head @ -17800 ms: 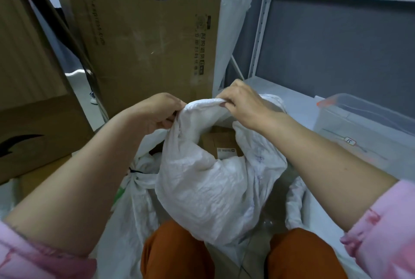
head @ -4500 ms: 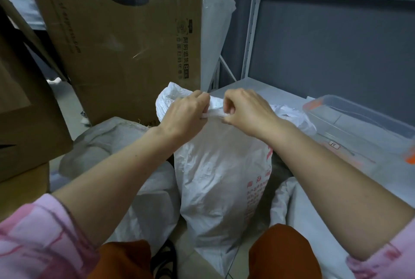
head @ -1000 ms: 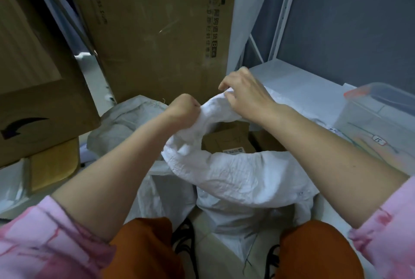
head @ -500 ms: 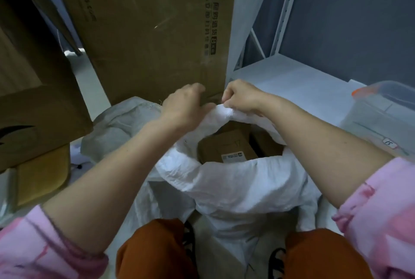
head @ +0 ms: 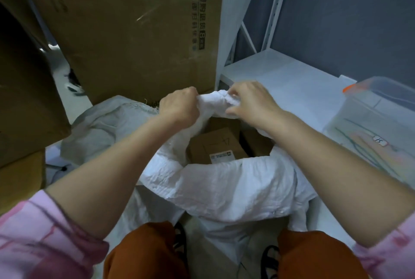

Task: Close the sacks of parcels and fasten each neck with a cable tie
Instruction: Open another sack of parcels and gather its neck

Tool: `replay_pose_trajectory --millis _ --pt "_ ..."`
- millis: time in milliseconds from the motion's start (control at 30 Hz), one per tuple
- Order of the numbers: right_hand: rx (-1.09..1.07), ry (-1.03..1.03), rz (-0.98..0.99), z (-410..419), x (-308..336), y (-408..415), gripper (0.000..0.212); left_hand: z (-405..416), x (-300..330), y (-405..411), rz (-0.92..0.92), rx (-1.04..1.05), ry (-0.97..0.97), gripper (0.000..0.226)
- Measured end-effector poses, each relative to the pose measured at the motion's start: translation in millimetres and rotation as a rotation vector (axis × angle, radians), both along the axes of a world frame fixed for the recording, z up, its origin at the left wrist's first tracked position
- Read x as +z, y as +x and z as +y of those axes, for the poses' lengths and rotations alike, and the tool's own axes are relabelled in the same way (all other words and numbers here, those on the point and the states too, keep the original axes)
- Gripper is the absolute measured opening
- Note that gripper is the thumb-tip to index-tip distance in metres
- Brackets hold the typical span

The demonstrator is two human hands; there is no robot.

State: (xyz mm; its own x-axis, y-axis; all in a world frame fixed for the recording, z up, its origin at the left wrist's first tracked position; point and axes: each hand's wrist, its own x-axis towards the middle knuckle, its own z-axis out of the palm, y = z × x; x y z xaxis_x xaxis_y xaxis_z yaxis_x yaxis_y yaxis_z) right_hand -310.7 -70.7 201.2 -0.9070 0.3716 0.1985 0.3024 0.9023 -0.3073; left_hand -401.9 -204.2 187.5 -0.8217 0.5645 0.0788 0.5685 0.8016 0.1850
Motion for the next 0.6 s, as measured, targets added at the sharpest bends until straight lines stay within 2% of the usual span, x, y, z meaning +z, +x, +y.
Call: replay_pose_trajectory --millis 67,133,200,300,333,400,467,533,600 --pt "0.044 0.196 -0.061 -1 -16 -2 0.020 2 1 -4 -0.118 0.004 0.026 0.030" --pt "0.052 0.277 -0.085 2 -21 -4 0.020 3 1 -6 -0.212 0.001 0.060 0.028" --pt "0.019 0.187 -0.099 10 -21 -7 0.023 1 0 -8 -0.292 0.000 0.094 0.026" --pt "-0.041 -0.212 -0.147 22 -13 -13 0.026 -8 -5 -17 -0.342 0.035 0.098 0.025" --pt "-0.069 -0.342 -0.183 26 -10 -14 0.026 -9 -7 -19 -0.306 0.062 0.051 0.025" --pt "-0.113 -0.505 -0.265 34 -4 -17 0.024 -9 -8 -13 -0.107 0.114 -0.095 0.022" --pt "-0.140 -0.597 -0.319 40 -1 -20 0.023 -1 -8 3 0.115 0.074 -0.052 0.034" --pt "-0.146 -0.703 -0.341 42 1 -22 0.023 10 -11 20 0.214 -0.142 0.154 0.044" --pt "-0.140 -0.791 -0.361 44 3 -22 0.021 20 -18 26 0.217 -0.374 0.161 0.038"
